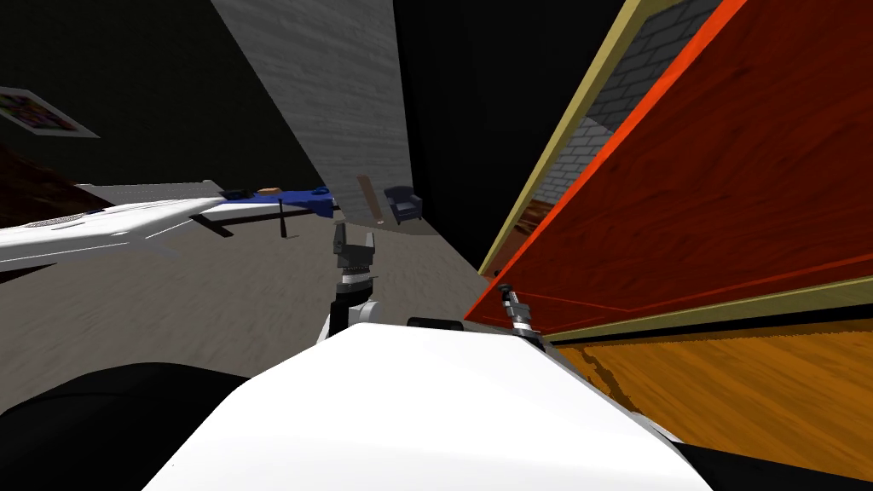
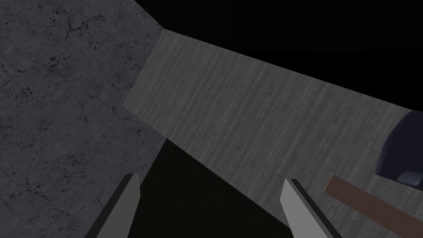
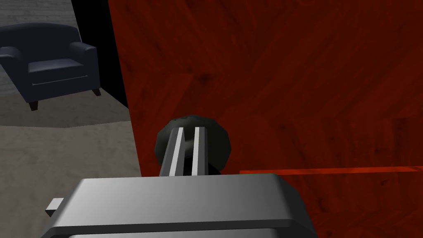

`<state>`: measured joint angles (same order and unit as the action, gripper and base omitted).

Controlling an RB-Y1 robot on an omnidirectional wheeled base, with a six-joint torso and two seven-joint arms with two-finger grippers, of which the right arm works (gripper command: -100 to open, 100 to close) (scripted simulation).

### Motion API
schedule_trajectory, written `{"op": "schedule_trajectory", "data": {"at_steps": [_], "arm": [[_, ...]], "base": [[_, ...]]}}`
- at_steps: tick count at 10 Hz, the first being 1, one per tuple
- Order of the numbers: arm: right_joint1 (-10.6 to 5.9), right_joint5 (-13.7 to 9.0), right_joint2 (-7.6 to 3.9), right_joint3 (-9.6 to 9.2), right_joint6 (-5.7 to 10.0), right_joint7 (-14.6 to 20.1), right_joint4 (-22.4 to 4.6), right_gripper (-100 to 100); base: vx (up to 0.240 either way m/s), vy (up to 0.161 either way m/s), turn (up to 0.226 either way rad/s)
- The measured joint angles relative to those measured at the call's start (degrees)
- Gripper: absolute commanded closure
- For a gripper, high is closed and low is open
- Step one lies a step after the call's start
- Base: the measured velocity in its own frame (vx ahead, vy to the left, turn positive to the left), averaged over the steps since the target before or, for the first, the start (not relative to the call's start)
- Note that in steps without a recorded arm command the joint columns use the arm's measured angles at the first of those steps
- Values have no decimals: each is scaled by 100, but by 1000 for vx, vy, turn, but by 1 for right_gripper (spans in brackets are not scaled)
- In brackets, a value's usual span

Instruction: Pull the door open

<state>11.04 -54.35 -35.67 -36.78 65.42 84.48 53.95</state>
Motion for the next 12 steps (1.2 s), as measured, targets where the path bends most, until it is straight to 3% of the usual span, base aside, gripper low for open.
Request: {"op": "schedule_trajectory", "data": {"at_steps": [3,4,6,8,11,12], "arm": [[-203,18,178,86,-81,-100,-175,100],[-139,0,189,126,-153,-206,-21,100],[-257,41,291,111,-126,-174,-243,100],[-209,24,314,149,-198,-290,-83,100],[-407,70,485,139,-173,-292,-352,100],[-356,59,440,146,-189,-289,-277,100]], "base": [[-149,-19,61],[-79,-8,14],[-52,-7,21],[-60,-15,42],[-25,-8,14],[1,6,-18]]}}
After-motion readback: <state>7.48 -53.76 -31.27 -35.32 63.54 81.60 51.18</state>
